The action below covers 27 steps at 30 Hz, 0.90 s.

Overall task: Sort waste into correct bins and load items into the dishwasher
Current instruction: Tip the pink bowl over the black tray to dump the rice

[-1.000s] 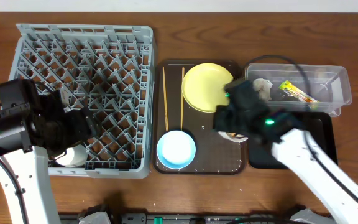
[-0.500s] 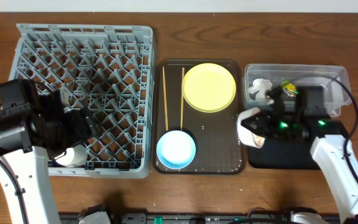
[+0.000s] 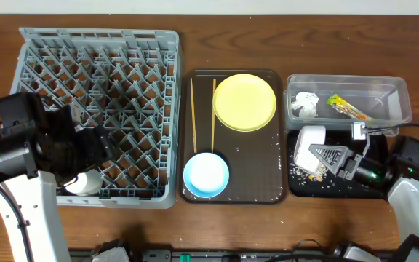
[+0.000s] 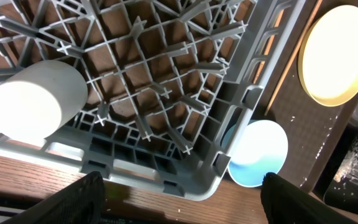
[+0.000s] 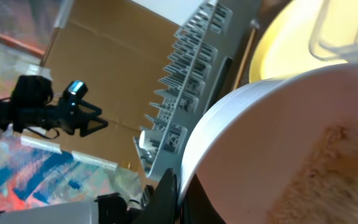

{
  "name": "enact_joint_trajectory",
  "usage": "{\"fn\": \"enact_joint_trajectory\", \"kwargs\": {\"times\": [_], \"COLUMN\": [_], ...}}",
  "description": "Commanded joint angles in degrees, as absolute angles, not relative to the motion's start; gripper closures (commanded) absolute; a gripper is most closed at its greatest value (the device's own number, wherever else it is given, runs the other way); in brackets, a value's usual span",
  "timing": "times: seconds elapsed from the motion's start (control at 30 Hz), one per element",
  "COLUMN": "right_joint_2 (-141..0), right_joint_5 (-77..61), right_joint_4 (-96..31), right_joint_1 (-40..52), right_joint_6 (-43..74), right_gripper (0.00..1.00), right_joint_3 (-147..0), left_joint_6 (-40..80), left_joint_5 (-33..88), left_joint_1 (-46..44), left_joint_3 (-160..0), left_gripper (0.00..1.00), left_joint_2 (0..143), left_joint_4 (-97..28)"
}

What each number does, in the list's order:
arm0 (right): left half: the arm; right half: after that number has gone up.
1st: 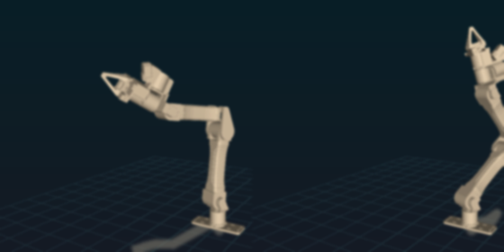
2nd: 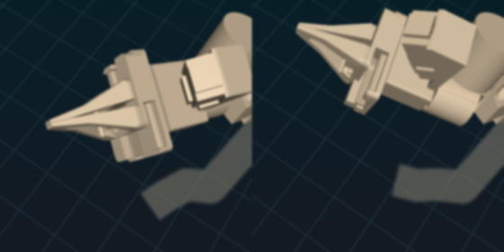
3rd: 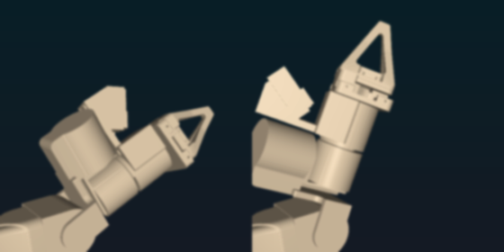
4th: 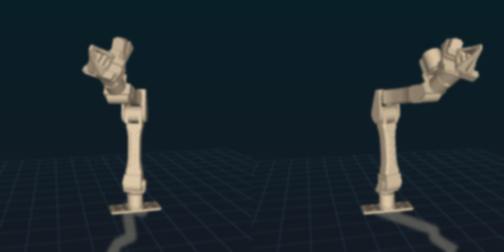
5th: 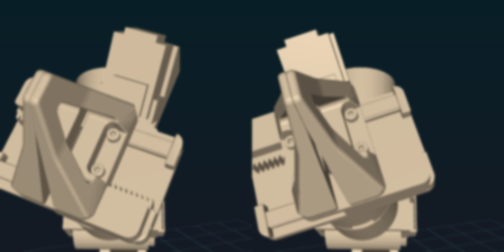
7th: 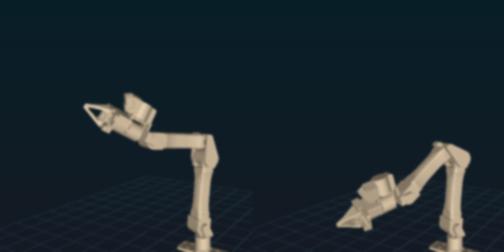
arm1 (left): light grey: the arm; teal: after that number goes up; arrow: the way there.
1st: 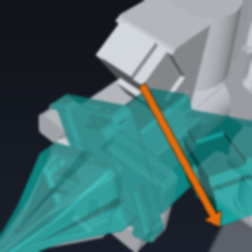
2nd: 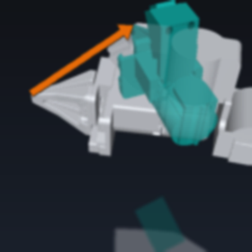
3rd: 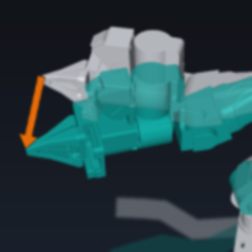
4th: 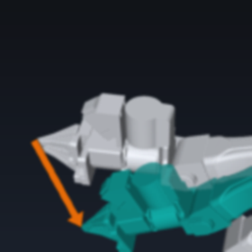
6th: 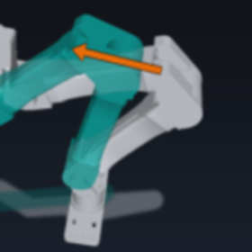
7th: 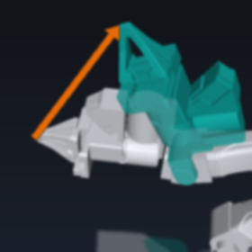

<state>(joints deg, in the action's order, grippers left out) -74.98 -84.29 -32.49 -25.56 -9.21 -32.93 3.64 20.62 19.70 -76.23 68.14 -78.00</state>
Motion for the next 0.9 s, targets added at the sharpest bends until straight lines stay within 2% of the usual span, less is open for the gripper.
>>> {"fn": "enact_joint_trajectory", "kwargs": {"times": [0.0,0.1,0.2,0.27,0.3,0.37,0.5,0.6,0.67,0.73,0.8,0.87], "right_joint_2": [-74.6,-74.6,-74.6,-74.6,-74.6,-74.9,-74.9,-75.0,-75.0,-74.9,-75.0,-74.9], "right_joint_5": [-89.4,-88.6,-81.8,-89.4,-88.9,-80.8,-89.1,-77.8,-89.6,-85.1,-76.2,-84.5], "right_joint_4": [-32.5,-32.3,-31.1,-32.0,-32.0,-31.0,-30.3,-27.8,-26.6,-26.0,-26.1,-26.1], "right_joint_1": [-26.2,-26.2,-26.3,-26.2,-26.2,-26.5,-26.6,-26.7,-26.5,-26.6,-26.7,-26.5], "right_joint_6": [-13.0,-13.5,-10.2,-10.7,-11.5,-8.9,-9.1,0.1,-2.9,-2.9,3.4,-0.1], "right_gripper": [0.99,0.99,0.99,0.99,0.99,0.99,0.99,0.99,0.99,0.99,0.99,0.99], "right_joint_3": [-32.6,-32.6,-32.6,-32.6,-32.6,-32.6,-32.6,-32.6,-32.6,-32.7,-32.6,-32.6], "left_joint_6": [3.9,3.9,3.9,3.9,3.9,3.9,3.9,3.9,3.9,3.9,3.9,3.9], "left_joint_5": [20.3,20.3,20.3,20.3,20.3,20.3,20.3,20.3,20.3,20.3,20.3,20.3], "left_joint_1": [19.5,19.5,19.5,19.5,19.5,19.5,19.5,19.5,19.5,19.5,19.5,19.5], "left_joint_3": [-77.0,-77.0,-77.0,-77.0,-77.0,-77.0,-77.0,-77.0,-77.0,-77.0,-77.0,-77.0], "left_gripper": [0.19,0.19,0.19,0.19,0.19,0.19,0.19,0.19,0.19,0.19,0.19,0.19], "left_joint_2": [68.5,68.5,68.5,68.5,68.5,68.5,68.5,68.5,68.5,68.5,68.5,68.5], "left_joint_4": [-78.2,-78.1,-78.1,-78.2,-78.2,-78.1,-78.0,-78.0,-78.0,-78.1,-78.1,-78.2]}}
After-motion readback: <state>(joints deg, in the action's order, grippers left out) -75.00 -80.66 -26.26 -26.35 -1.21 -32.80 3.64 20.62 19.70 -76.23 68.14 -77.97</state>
